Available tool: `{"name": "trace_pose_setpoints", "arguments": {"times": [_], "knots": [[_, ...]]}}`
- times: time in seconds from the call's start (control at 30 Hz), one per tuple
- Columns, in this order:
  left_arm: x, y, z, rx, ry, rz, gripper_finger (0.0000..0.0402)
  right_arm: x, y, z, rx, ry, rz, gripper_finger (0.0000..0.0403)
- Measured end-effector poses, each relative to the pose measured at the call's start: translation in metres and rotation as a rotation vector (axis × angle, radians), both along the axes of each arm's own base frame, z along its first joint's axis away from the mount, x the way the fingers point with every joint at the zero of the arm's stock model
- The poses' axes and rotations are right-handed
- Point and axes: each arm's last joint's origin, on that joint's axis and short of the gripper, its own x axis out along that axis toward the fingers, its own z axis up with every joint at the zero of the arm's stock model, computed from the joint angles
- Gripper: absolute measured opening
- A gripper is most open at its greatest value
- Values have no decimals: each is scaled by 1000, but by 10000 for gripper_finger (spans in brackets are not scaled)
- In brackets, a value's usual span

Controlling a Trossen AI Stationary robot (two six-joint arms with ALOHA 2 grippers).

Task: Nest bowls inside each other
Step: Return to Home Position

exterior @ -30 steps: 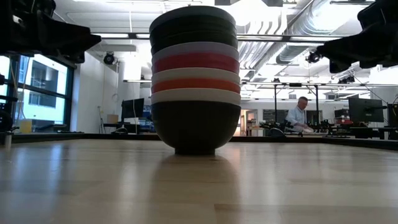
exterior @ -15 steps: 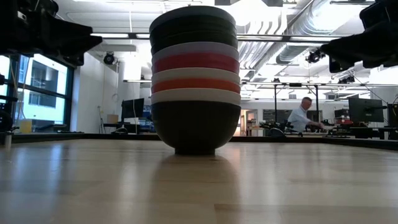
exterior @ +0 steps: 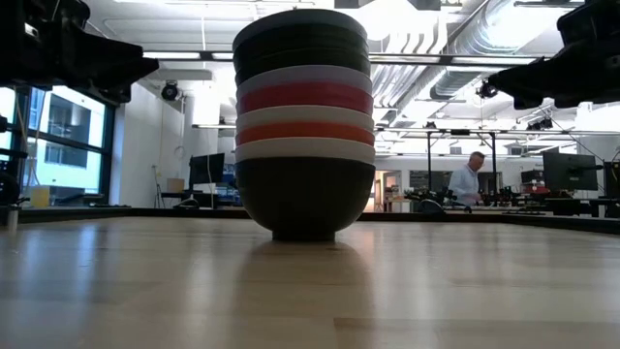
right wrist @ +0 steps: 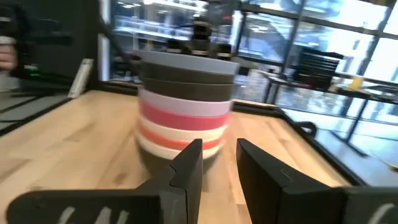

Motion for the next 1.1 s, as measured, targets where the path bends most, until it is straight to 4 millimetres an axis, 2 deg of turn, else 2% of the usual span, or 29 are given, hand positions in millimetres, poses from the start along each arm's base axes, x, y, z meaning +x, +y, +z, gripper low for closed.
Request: {"name": "trace_pose_setpoints", "arguments": {"times": [0.3,0.5,0.7,0.87,1.0,1.1], "knots": [[0,1,0,-3,0,23,172,0,0,0,27,0,-6,91],[0,1,0,-3,0,24,172,0,3,0,9,6,92,91],[0,1,0,-3,0,24,172,0,1,0,51,8,38,91],[0,1,0,-3,0,25,172,0,4,0,51,7,129,91],[0,1,0,-33,-5,30,172,-1,4,8,52,-81,143,91],[0,1,-1,-68,1,34,172,-1,2,15,105,-145,79,91]]}}
